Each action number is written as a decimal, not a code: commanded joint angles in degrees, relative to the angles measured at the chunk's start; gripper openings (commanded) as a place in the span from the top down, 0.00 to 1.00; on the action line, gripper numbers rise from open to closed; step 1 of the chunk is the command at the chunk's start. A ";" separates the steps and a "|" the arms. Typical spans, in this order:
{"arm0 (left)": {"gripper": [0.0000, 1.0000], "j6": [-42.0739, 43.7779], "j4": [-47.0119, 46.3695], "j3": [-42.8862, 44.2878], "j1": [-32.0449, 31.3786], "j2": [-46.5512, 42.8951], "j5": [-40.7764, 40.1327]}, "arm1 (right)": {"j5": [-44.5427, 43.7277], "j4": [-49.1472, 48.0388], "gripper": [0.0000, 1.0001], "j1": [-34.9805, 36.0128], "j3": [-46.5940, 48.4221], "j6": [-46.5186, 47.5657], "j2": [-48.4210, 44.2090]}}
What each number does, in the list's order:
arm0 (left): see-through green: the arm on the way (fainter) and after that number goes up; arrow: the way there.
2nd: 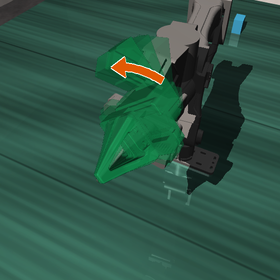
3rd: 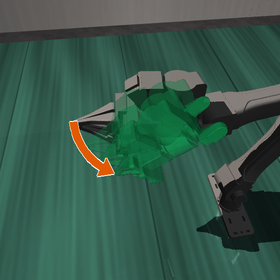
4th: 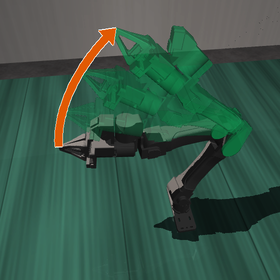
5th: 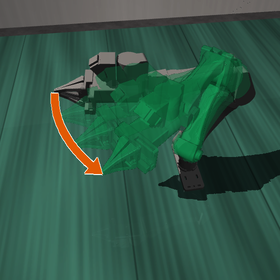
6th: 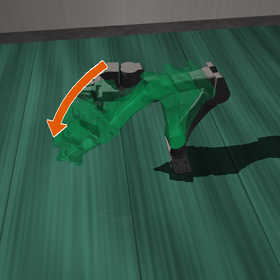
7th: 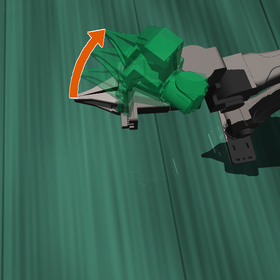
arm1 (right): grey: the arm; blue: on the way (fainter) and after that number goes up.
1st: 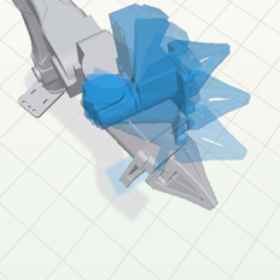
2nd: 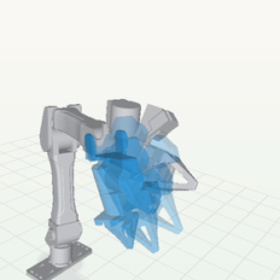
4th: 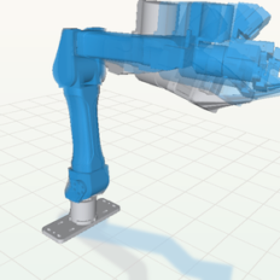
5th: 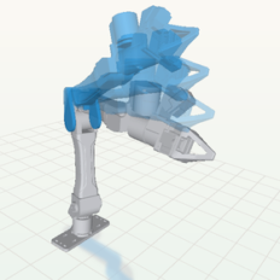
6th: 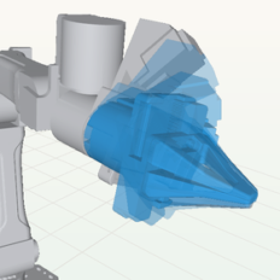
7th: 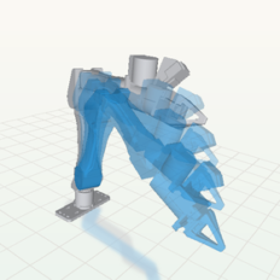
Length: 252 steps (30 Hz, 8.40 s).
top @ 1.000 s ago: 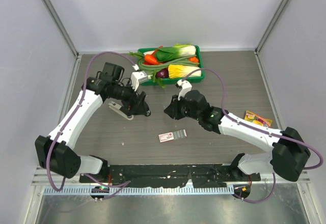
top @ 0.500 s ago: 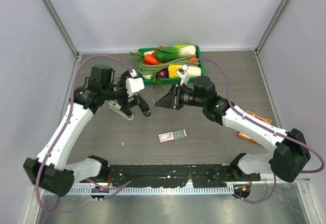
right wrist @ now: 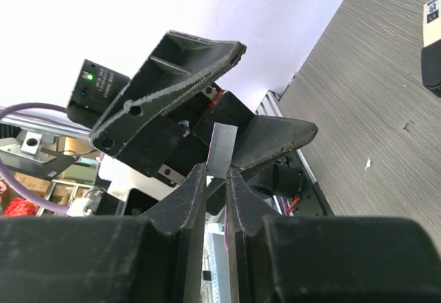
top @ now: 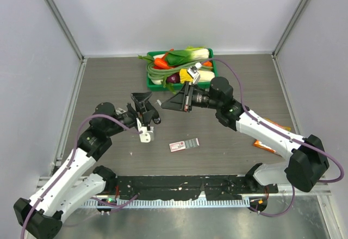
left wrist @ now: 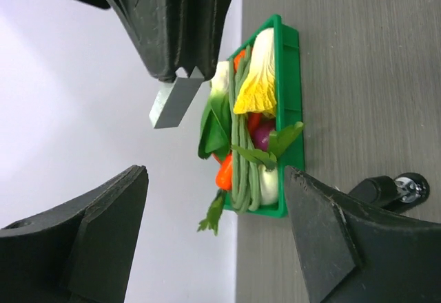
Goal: Unload the staples from the stapler
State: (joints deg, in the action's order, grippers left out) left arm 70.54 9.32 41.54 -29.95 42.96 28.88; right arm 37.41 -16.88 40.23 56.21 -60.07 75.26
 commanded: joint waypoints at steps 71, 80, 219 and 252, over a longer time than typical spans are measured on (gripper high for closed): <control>0.54 16.91 -29.10 -10.78 -2.48 -1.04 5.31 | 4.25 -21.96 0.90 -0.33 -5.67 -14.81 4.54; 0.56 17.26 -29.10 -11.13 -2.65 -1.21 5.57 | 3.90 -22.22 0.90 -0.24 -6.11 -15.16 5.59; 0.97 -16.93 85.86 52.06 -2.83 41.42 30.18 | -13.68 33.32 0.42 10.13 9.27 59.11 -10.31; 0.96 -17.37 85.86 52.86 -3.27 41.77 29.04 | -17.19 35.25 0.69 13.30 10.86 60.95 -8.82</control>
State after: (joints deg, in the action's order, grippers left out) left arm 52.93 76.86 93.30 -32.99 85.10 57.01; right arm 21.08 19.20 53.15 64.40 0.12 66.41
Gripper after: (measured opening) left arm 0.173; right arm 0.336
